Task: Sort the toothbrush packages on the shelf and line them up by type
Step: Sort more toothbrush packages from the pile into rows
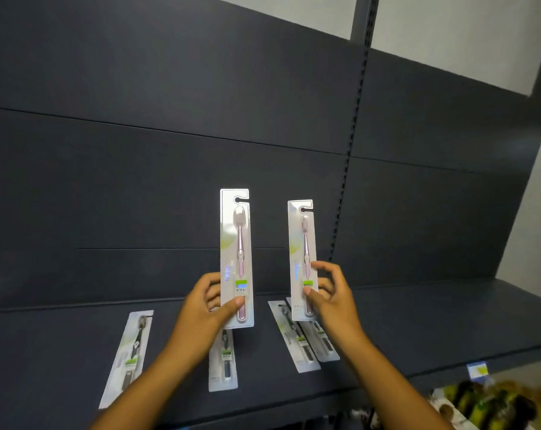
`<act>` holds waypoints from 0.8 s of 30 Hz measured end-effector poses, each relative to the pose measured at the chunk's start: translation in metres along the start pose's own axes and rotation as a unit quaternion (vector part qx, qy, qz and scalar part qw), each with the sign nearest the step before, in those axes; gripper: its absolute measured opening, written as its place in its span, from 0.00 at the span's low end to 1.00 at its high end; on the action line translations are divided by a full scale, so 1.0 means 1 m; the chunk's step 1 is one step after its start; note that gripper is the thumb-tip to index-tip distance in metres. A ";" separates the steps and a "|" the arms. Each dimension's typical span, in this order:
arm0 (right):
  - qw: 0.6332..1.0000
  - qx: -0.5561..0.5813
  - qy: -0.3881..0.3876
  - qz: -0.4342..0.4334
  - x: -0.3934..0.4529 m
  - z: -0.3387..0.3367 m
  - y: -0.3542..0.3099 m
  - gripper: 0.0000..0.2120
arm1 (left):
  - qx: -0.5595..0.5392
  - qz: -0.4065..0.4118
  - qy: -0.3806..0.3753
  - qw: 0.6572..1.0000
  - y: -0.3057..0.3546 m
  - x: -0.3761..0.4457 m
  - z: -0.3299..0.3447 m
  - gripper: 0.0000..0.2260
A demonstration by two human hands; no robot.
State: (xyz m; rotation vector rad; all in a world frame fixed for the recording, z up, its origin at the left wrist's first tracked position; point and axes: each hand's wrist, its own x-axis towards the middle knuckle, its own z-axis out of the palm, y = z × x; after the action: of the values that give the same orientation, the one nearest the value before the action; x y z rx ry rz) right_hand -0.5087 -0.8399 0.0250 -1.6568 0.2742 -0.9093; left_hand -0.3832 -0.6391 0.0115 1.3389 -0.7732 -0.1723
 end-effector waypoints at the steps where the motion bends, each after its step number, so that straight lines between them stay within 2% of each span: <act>1: 1.000 0.004 -0.004 0.002 -0.003 0.005 0.002 0.18 | 0.003 -0.002 0.011 1.000 0.001 -0.007 -0.003 0.17; 6: 0.997 0.035 -0.061 0.003 -0.020 0.053 0.001 0.18 | 0.012 -0.015 0.069 0.997 0.013 -0.045 -0.042 0.18; 14: 0.987 0.069 -0.144 0.001 -0.048 0.165 -0.009 0.18 | 0.043 -0.018 0.156 0.987 0.035 -0.093 -0.161 0.16; 19: 0.985 0.068 -0.159 0.003 -0.060 0.245 -0.014 0.18 | 0.064 -0.032 0.165 0.984 0.029 -0.103 -0.238 0.16; 24: 0.987 0.059 -0.150 0.027 -0.066 0.327 0.000 0.18 | 0.100 -0.082 0.148 0.981 0.009 -0.094 -0.324 0.16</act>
State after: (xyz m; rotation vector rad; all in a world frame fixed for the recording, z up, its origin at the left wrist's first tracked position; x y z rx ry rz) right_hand -0.3291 -0.5615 -0.0122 -1.6424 0.0568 -0.6131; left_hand -0.2648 -0.3258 -0.0265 1.5766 -0.4368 -0.0221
